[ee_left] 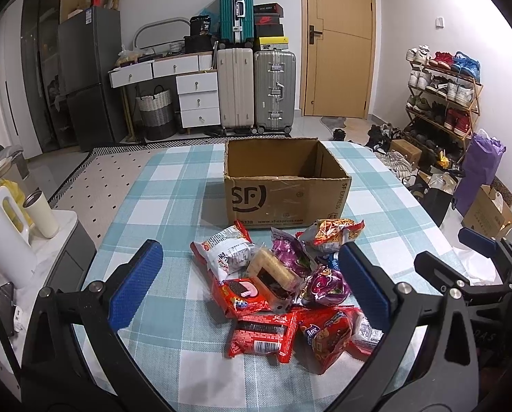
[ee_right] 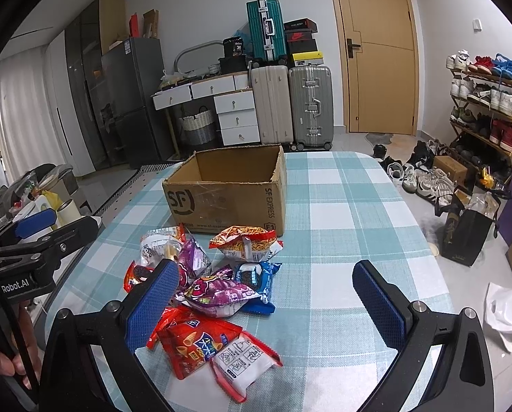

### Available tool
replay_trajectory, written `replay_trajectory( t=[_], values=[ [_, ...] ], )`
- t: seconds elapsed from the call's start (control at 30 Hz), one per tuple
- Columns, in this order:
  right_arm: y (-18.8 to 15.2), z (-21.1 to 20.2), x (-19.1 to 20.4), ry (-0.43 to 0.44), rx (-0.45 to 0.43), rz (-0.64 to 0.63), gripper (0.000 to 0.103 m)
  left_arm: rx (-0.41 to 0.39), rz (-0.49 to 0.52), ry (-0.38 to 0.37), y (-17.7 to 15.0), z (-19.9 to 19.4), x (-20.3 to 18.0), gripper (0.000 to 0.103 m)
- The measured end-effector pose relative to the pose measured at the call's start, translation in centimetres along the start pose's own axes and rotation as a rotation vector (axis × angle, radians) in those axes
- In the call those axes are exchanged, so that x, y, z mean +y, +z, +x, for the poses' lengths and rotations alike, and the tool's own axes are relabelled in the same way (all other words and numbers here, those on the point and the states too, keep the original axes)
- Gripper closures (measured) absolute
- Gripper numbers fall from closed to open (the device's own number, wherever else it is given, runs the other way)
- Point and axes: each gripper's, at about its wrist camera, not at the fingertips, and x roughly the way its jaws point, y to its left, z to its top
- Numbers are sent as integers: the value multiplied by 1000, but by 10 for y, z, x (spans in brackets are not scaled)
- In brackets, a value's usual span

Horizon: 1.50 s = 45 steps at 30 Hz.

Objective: Organize snacks

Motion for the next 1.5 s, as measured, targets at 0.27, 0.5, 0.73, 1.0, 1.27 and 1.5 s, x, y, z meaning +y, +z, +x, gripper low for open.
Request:
replay_trajectory(
  t=[0.27, 0.5, 0.73, 1.0, 1.27, 1.5],
  values=[
    [0, 1, 0, -1, 3, 1, 0, 9, 7, 0, -2, 0, -1, 1],
    [2, 1, -2, 0, 6, 3, 0, 16, 7, 0, -4, 2, -1, 1],
    [-1, -2, -1, -1, 5, 3, 0, 18, 9, 2, -4, 3, -1, 1],
    [-1, -2, -1, -1, 6, 3, 0, 17, 8, 2, -3, 3, -1, 1],
    [-2, -1, 0, -1, 6, 4, 0, 17, 7, 3, -4, 3, -1, 1],
    [-1, -2, -1, -2, 6, 3, 0, 19, 9, 0, -4, 4, -2, 1]
  ],
)
